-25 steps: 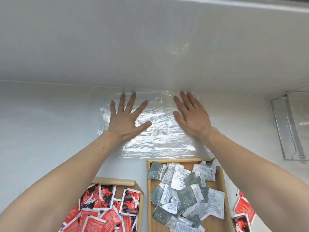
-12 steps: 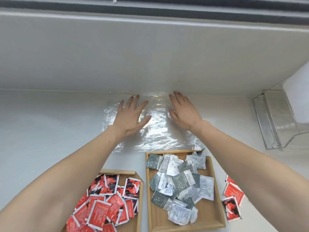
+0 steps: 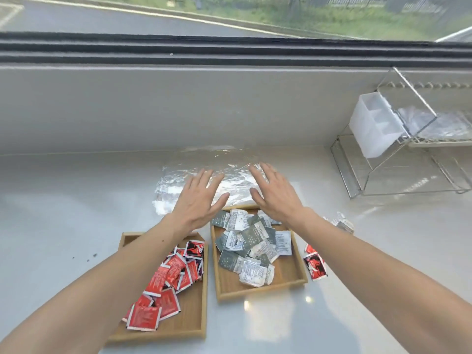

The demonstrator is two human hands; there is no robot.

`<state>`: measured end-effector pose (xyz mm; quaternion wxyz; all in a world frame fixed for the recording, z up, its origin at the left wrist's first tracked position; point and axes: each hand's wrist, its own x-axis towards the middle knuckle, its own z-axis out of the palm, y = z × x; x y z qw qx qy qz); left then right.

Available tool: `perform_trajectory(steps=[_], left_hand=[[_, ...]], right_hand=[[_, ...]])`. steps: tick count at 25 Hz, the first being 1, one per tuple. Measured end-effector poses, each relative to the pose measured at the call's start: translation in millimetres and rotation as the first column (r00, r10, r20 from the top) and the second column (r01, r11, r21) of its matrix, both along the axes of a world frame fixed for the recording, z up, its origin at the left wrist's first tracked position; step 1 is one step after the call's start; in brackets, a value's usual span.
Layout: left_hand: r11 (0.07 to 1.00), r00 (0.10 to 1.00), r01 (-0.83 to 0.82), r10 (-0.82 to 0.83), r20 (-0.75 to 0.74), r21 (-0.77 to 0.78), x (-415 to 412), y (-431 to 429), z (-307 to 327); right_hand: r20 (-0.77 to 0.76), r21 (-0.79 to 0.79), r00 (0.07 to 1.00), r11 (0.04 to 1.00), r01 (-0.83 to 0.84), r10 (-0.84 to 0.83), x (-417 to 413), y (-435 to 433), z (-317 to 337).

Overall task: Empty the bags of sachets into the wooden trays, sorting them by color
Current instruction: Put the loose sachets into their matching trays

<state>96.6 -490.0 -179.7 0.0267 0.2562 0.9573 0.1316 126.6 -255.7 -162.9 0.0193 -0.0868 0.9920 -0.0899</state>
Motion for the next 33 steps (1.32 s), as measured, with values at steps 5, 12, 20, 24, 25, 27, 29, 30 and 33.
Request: perform_trajectory(steps=[5, 12, 20, 24, 25, 27, 29, 30, 33], left_hand=[[0.995, 0.995, 0.094, -0.095, 0.020, 0.017, 73.7, 21.8, 6.3], [0.959, 0.959, 0.280, -0.281, 0.026, 0.054, 151.2, 65.1, -1.6], [0.960, 0.958, 0.278, -0.280, 0.059, 0.036, 198.5, 143.8, -13.3], [0.979, 0.975, 0.202, -0.201, 0.099, 0.001, 212.3, 193.7, -25.3], [0.983, 0.978, 0.183, -0.180, 0.108, -0.012, 215.0, 205.0, -28.4], [0.989, 0.985, 0.137, -0.131, 0.112, -0.054, 219.8, 225.1, -32.7], [0.994, 0.987, 0.077, -0.066, 0.145, -0.072, 224.3, 244.1, -35.0], [0.997, 0.982, 0.047, -0.033, 0.188, -0.067, 225.3, 250.0, -36.6], [0.995, 0.940, -0.103, 0.099, 0.327, -0.005, 220.2, 265.2, -45.6]], right_hand=[[-0.011, 0.008, 0.996, 0.996, 0.090, -0.090, 82.5, 7.7, 13.1], [-0.024, -0.004, 0.968, 0.968, 0.251, -0.251, 184.9, 38.1, 5.8], [-0.038, 0.008, 0.959, 0.960, 0.281, -0.281, 244.3, 121.6, -13.9], [0.002, 0.005, 0.981, 0.981, 0.193, -0.193, 241.7, 182.8, -29.4], [0.013, 0.006, 0.986, 0.986, 0.165, -0.165, 239.7, 196.3, -33.2], [0.033, 0.009, 0.994, 0.994, 0.107, -0.107, 234.0, 219.4, -38.5], [0.078, -0.020, 0.995, 0.998, 0.067, -0.065, 226.7, 239.2, -42.8], [0.108, -0.040, 0.993, 0.998, 0.057, -0.053, 223.8, 244.2, -44.4], [0.215, -0.107, 0.975, 0.992, 0.073, -0.048, 212.4, 255.3, -55.8]])
